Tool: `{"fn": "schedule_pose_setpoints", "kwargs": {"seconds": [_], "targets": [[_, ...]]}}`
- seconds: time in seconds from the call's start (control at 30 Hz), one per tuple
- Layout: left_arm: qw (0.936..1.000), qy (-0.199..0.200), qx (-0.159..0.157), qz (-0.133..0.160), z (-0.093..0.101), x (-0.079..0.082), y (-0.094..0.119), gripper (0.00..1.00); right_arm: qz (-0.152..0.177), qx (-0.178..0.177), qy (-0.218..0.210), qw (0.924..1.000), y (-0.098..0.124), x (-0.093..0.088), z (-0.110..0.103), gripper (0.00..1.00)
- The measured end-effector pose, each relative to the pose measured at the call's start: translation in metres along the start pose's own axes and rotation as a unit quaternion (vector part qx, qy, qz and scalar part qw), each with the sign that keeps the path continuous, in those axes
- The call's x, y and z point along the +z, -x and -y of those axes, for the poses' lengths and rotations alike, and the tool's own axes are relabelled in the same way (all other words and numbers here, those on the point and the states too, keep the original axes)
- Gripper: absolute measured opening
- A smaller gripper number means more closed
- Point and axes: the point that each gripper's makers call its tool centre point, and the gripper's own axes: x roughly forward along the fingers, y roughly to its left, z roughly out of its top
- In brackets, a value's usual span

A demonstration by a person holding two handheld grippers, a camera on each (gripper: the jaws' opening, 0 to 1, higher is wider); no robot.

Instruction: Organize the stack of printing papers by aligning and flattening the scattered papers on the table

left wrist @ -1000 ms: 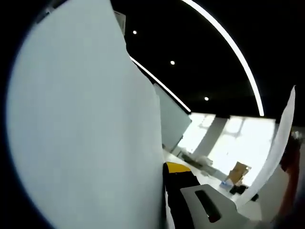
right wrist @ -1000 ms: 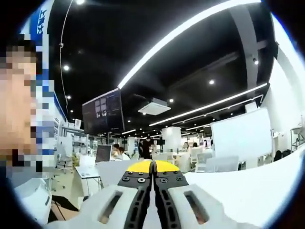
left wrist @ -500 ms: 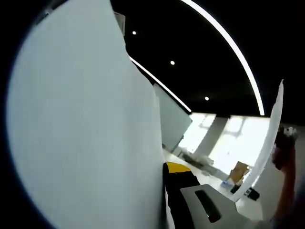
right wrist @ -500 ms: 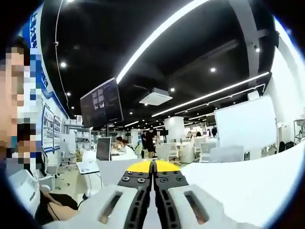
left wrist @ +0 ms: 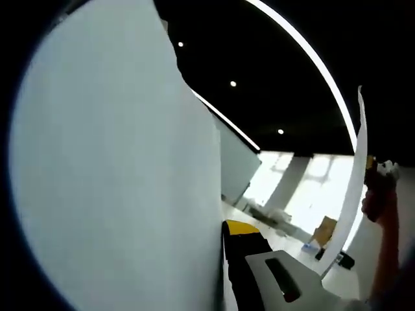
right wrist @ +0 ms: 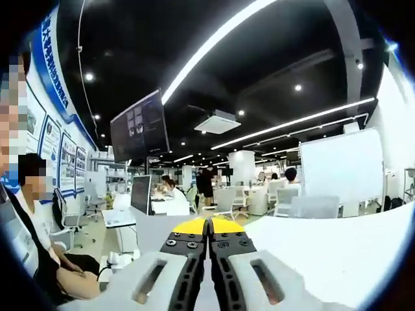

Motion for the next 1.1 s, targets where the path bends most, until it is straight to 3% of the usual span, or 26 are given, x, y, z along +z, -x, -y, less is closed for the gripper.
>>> {"fn": "schedule_pose_setpoints", "kwargs": {"seconds": [0.13, 0.53, 1.1], "targets": [[1.0000, -0.002, 0.000, -0.001, 0.002, 0.000, 0.000, 0.06, -0.010, -0.006, 0.013, 0.9998, -0.009, -0.002, 0.005, 0.00], [0.9999, -0.009, 0.000, -0.005, 0.002, 0.001, -0.002, 0.06, -0.028, 0.013, 0.000, 0.9995, -0.030, -0.007, 0.015, 0.00], [0.9999, -0.015, 0.000, -0.007, 0.000, 0.000, -0.003, 0.06, -0.031, 0.011, 0.000, 0.9995, -0.035, -0.016, 0.025, 0.00]]}}
